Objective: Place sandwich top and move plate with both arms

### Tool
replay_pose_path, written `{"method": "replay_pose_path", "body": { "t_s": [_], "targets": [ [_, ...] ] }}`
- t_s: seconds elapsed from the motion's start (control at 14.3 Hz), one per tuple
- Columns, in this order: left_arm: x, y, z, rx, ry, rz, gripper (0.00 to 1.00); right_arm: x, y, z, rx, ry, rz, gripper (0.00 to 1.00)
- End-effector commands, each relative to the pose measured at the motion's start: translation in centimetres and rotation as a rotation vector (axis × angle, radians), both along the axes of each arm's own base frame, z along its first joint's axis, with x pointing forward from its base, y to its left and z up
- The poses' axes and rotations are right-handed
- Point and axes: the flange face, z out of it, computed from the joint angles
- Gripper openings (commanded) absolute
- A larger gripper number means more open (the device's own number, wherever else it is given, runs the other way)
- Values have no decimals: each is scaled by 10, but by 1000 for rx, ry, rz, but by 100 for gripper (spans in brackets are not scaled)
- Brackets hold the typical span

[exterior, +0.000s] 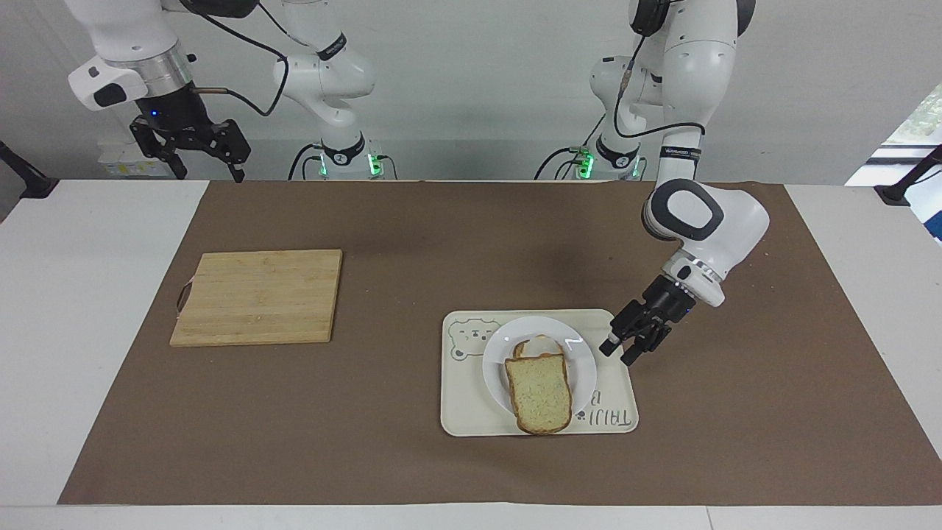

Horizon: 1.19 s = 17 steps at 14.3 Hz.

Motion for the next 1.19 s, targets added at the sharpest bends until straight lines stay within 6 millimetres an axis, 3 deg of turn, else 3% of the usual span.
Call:
{"method": "replay_pose_path", "body": {
  "t_s": [0.0,0.21,0.35,0.49,0.63,0.91,1.12],
  "targets": [
    [-7,19,18,48,-15,-23,100,-3,-1,1,11,-2,5,100],
    [-9,68,37,154,56,-208,100,-3,-1,1,11,-2,5,100],
    [-9,94,74,360,127,-380,100,-4,-1,1,11,-4,5,100],
    [-8,103,120,589,185,-532,100,-4,-1,1,11,-2,5,100],
    [-13,114,158,706,237,-587,100,-4,-1,1,11,-4,5,100],
    [-50,138,238,799,294,-602,100,-4,-1,1,11,-4,5,100],
    [-93,147,294,844,305,-551,100,-4,-1,1,11,-4,5,100]
  ]
}}
